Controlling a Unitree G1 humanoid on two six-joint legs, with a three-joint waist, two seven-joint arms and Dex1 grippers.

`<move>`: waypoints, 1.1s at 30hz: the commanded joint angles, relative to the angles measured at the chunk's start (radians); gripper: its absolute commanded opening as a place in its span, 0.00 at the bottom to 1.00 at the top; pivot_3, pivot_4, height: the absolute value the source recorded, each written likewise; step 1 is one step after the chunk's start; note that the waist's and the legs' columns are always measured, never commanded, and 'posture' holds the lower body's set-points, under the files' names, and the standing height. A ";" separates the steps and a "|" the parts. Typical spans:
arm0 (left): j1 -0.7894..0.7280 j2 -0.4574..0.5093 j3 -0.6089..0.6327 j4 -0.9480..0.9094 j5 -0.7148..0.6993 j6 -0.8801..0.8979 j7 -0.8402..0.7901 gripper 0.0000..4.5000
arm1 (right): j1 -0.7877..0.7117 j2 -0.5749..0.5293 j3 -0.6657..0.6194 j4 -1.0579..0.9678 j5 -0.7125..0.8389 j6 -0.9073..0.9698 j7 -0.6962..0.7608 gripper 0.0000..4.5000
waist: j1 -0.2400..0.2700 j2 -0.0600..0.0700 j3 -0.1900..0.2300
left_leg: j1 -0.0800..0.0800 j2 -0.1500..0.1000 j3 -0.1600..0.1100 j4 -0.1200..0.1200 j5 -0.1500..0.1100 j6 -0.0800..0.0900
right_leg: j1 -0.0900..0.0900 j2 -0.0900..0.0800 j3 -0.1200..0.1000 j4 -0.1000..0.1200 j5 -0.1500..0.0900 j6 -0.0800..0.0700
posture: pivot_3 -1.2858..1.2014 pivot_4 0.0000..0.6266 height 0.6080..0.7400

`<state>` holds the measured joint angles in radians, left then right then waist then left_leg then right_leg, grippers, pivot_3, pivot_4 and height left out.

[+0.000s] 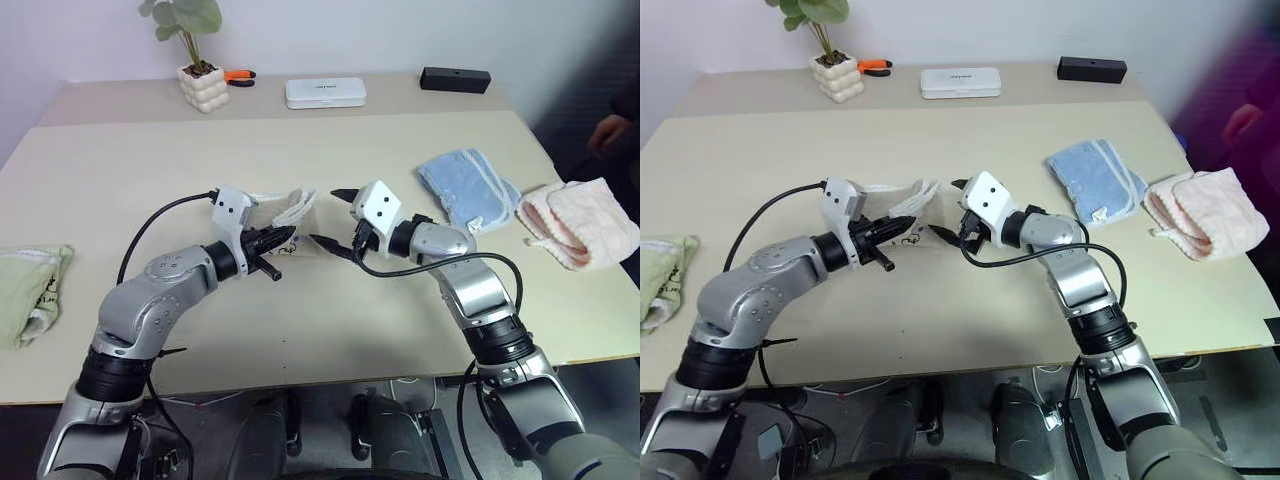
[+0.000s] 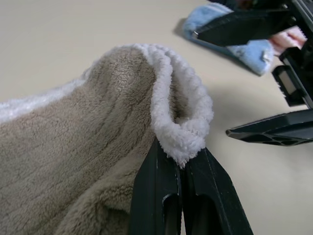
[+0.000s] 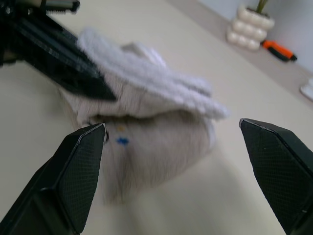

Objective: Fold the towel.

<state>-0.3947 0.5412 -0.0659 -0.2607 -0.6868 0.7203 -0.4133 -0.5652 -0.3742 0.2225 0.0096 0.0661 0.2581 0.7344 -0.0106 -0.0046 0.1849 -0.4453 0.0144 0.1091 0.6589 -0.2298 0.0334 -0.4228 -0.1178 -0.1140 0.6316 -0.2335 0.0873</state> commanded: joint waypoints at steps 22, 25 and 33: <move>0.108 -0.022 0.212 -0.020 0.164 -0.099 0.068 0.02 | -0.136 0.173 -0.010 0.117 0.048 0.140 -0.072 0.00 | -0.001 0.000 0.000 | 0.000 0.000 0.000 0.000 0.000 0.001 | 0.000 0.000 0.000 0.000 0.000 0.000 | 0.52 0.24 0.96; 0.129 -0.029 0.112 0.067 0.271 -0.142 0.047 0.02 | -0.122 0.206 0.063 0.248 -0.023 0.130 -0.109 0.00 | -0.004 0.000 0.000 | 0.000 0.000 0.001 0.000 0.000 0.001 | 0.000 0.000 0.000 0.001 0.000 0.000 | 0.52 0.24 0.96; 0.200 -0.079 0.188 0.063 0.280 -0.283 0.018 0.01 | -0.079 0.169 0.017 0.177 0.004 0.160 -0.084 0.05 | -0.005 0.000 -0.001 | 0.000 0.000 0.001 0.000 0.000 0.000 | -0.001 -0.001 0.000 0.001 0.000 0.000 | 0.52 0.24 0.96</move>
<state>-0.2080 0.4635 0.0597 -0.1442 -0.3824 0.4722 -0.3930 -0.6453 -0.1837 0.2838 0.2579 0.0310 0.3899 0.6308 -0.0159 -0.0047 0.1843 -0.4453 0.0148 0.1103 0.6586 -0.2303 0.0338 -0.4241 -0.1187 -0.1135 0.6324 -0.2334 0.0873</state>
